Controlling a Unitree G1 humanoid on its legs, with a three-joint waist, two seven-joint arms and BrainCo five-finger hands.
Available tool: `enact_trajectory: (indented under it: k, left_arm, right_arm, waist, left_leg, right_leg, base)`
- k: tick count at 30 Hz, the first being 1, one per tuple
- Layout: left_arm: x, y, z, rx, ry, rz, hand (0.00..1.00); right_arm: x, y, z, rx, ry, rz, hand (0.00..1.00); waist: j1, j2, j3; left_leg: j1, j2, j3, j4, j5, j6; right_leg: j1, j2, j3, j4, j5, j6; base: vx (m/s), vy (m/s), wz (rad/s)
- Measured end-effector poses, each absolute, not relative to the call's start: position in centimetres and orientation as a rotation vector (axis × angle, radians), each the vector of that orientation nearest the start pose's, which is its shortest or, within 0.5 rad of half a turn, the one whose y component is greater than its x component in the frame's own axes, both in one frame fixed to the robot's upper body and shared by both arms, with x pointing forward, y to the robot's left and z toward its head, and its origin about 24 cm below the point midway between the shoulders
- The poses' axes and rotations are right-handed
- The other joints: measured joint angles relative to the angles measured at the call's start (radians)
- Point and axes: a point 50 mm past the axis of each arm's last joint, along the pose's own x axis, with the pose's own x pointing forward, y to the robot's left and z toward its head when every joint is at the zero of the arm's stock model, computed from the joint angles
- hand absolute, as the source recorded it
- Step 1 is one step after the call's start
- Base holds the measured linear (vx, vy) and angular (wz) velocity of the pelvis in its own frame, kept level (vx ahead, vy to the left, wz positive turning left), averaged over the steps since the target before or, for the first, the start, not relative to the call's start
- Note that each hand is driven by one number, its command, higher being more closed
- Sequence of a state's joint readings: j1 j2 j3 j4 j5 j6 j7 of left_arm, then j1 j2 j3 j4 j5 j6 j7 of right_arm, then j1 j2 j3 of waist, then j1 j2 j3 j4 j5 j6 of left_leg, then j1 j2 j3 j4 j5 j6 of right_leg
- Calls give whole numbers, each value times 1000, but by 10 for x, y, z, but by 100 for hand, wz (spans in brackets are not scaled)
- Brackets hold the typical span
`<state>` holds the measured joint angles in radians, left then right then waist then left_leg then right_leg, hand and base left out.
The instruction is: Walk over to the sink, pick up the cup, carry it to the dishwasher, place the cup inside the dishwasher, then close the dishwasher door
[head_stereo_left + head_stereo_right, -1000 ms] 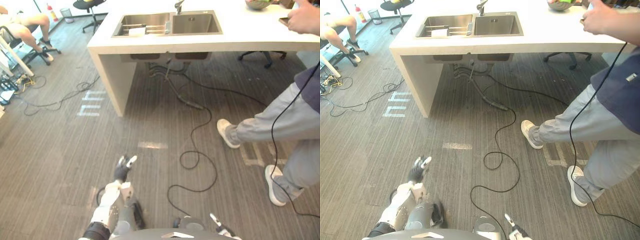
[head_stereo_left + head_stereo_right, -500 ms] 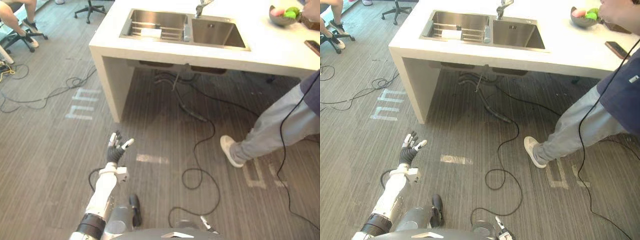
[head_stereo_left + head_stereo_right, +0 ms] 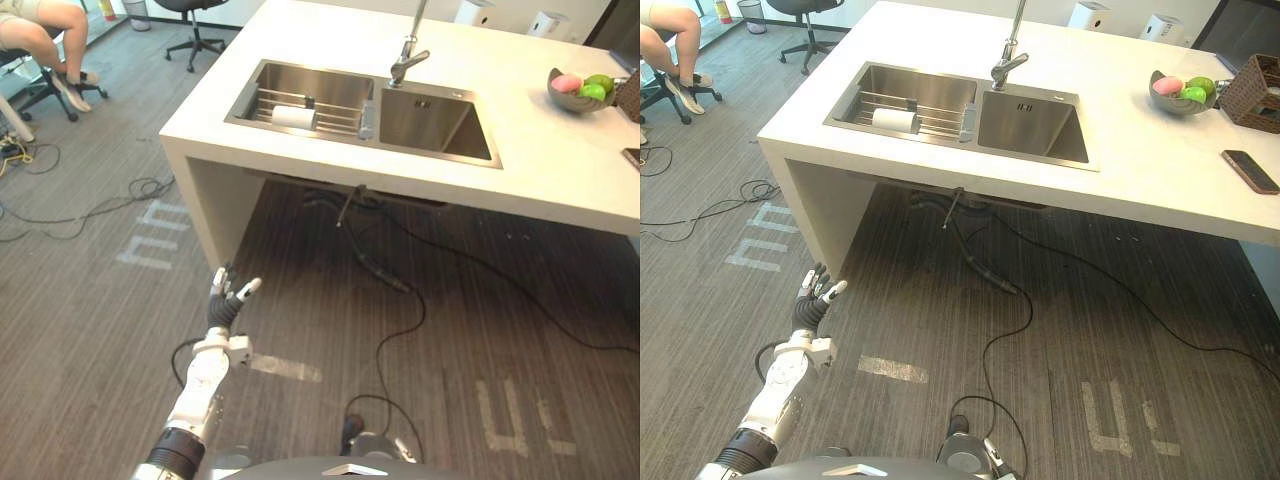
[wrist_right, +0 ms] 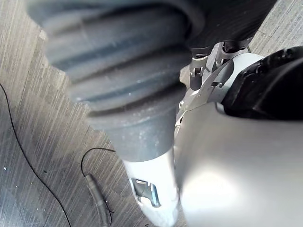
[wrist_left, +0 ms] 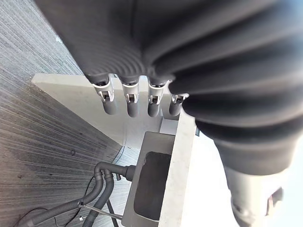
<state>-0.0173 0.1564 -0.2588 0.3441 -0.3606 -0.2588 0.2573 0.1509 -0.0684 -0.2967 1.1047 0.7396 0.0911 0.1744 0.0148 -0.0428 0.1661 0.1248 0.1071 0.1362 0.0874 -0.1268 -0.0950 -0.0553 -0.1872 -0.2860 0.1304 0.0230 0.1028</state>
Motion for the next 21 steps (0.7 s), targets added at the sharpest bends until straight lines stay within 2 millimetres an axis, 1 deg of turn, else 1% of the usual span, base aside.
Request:
enact_trajectory:
  k: [2,5,6,8,9,10,12,13,14,15,16,17,18,19,20,21]
  left_arm:
    - [241,147,-17,-159,146,109,0]
    - [239,143,-21,-220,198,96,0]
    - [239,141,-23,-236,218,88,0]
    - [236,134,-28,-257,265,64,0]
    - [236,133,-29,-258,267,54,0]
    - [236,128,-28,-269,266,37,0]
    - [237,122,-21,-281,239,10,0]
    - [239,119,-14,-291,209,8,0]
    - [241,119,-4,-301,170,21,0]
    - [243,119,2,-301,141,31,0]
    - [245,119,14,-316,83,53,0]
    - [245,120,19,-323,61,67,0]
    - [246,124,30,-325,9,106,0]
    - [248,127,38,-325,-32,136,0]
    - [248,128,42,-330,-49,148,0]
    - [249,130,51,-337,-88,165,0]
  right_arm:
    - [51,-200,-170,865,1044,-618,0]
    - [53,-200,-169,857,1041,-607,0]
    - [55,-200,-168,851,1037,-599,0]
    - [53,-199,-169,846,1050,-626,0]
    - [53,-199,-169,846,1055,-642,0]
    - [51,-199,-170,847,1069,-675,0]
    - [46,-197,-171,860,1096,-708,0]
    - [44,-197,-172,850,1111,-725,0]
    - [41,-198,-172,843,1128,-740,0]
    - [40,-199,-172,837,1132,-743,0]
    - [38,-203,-173,821,1142,-747,0]
    - [36,-205,-173,810,1151,-748,0]
    - [33,-208,-173,778,1170,-736,0]
    - [29,-215,-172,743,1185,-734,0]
    - [26,-220,-171,729,1189,-739,0]
    - [23,-227,-170,708,1192,-746,0]
  waist:
    - [-1,0,0]
    - [-7,1,0]
    - [-12,1,0]
    - [-38,1,0]
    - [-40,1,0]
    - [-42,1,0]
    - [-44,0,-2]
    - [-41,3,-5]
    - [-39,4,-18]
    - [-37,4,-27]
    - [-37,11,-39]
    - [-35,18,-41]
    - [-29,19,-48]
    - [-35,57,-28]
    - [-27,59,-22]
    - [-13,56,-5]
  left_leg:
    - [10,0,5,-1,-1,1]
    - [21,-5,24,-4,-5,3]
    - [24,-11,24,-5,-5,4]
    - [41,-27,-1,-10,-2,8]
    - [48,-28,-6,-16,0,11]
    - [55,-35,-27,-25,2,12]
    - [55,-39,-61,-36,-6,12]
    - [45,-34,-80,-33,-15,3]
    - [16,-20,-84,-7,-38,1]
    - [-10,-8,-83,25,-57,5]
    - [-53,20,-79,91,-94,30]
    - [-58,40,-69,116,-111,60]
    - [-114,80,-15,309,-136,145]
    - [-252,159,17,614,-54,181]
    - [-297,186,12,712,21,169]
    - [-339,198,43,792,-17,120]
  right_leg:
    - [-1,0,4,1,0,0]
    - [-11,-5,26,33,-12,3]
    - [-18,-14,29,53,-23,7]
    - [-17,-39,23,112,-63,13]
    - [-17,-46,20,129,-74,14]
    - [-17,-60,10,160,-101,11]
    - [-22,-77,-9,206,-146,11]
    - [-33,-84,-25,242,-176,4]
    - [-52,-84,-34,278,-206,3]
    - [-66,-81,-40,304,-222,-1]
    - [-89,-70,-52,345,-256,-18]
    - [-86,-55,-57,355,-272,-26]
    - [-66,-38,-65,353,-307,-38]
    - [-17,3,-91,320,-321,-51]
    - [26,15,-96,292,-317,-58]
    - [101,11,-112,240,-307,-64]
  base:
    - [0,0,-7]
    - [-20,7,-15]
    - [-34,21,1]
    - [-4,15,22]
    - [-3,-10,32]
    - [-11,-32,36]
    - [-5,-67,49]
    - [21,-104,54]
    - [43,-158,45]
    - [76,-189,35]
    - [63,-159,19]
    - [183,-182,16]
    - [188,-207,22]
    - [262,-246,16]
    - [275,-195,7]
    - [359,-135,0]
